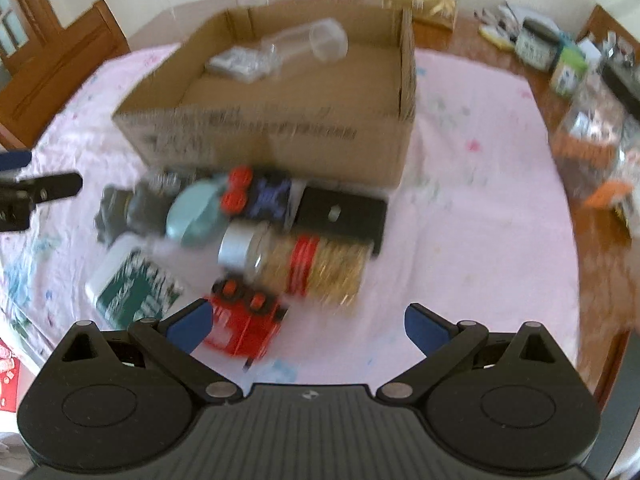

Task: Organize rigid objects
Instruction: 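Move the left tool to the white MEDICAL bottle while the right tool reaches the red S.L train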

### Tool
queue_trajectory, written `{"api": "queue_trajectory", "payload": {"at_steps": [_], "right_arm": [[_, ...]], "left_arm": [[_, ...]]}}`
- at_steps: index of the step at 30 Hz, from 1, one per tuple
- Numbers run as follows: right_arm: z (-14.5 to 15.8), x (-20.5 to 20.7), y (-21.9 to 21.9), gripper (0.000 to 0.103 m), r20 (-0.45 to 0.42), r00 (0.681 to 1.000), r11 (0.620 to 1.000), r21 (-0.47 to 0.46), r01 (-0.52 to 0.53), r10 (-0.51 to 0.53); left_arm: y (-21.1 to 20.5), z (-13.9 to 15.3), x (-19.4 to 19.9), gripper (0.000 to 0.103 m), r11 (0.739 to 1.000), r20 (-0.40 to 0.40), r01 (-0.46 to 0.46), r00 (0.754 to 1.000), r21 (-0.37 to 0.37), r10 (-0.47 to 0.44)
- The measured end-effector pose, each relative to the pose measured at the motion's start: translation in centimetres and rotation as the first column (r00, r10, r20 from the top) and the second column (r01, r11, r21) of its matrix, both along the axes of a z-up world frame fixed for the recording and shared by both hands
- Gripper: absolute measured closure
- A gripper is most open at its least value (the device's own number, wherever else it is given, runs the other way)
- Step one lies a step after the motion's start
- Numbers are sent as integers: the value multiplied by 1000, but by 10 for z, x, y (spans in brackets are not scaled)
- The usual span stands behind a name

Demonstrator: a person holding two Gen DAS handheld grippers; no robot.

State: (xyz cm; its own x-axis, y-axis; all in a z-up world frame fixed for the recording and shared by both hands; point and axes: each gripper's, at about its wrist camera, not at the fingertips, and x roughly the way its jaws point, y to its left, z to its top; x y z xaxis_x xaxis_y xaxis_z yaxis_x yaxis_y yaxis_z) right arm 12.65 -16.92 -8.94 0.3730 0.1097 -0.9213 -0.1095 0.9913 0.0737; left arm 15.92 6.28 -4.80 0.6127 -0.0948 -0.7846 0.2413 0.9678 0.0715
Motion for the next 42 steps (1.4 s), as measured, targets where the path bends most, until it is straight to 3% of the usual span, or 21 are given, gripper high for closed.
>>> {"api": "queue_trajectory", "payload": {"at_steps": [3,12,16,26,36,42], "right_arm": [[-7,-4,12,0,-17,999,999,26,40,-40],[-2,-5,34,0,38,992,991,-39,125,-123],[-8,-8,30,0,15,986,984,-51,168,-168],[-34,6,35,0,51,979,973,-108,202,-197],[-41,-10,0,0,71,990,986,-101,131,-124],[-41,-13,-8,0,84,996,995,-97,22,-14]], "left_arm": [[11,-1,-5,3,999,3,34,999,-24,-34],[45,-10,-13,3,996,-22,61,998,-70,-63],[55,-13,-13,3,994,-28,65,997,-91,-68],[56,-10,-24,3,993,-31,77,996,-84,-80],[17,-18,-44,3,989,-64,117,990,-86,-122],[-12,-47,-55,3,984,-135,143,978,-103,-157]]}}
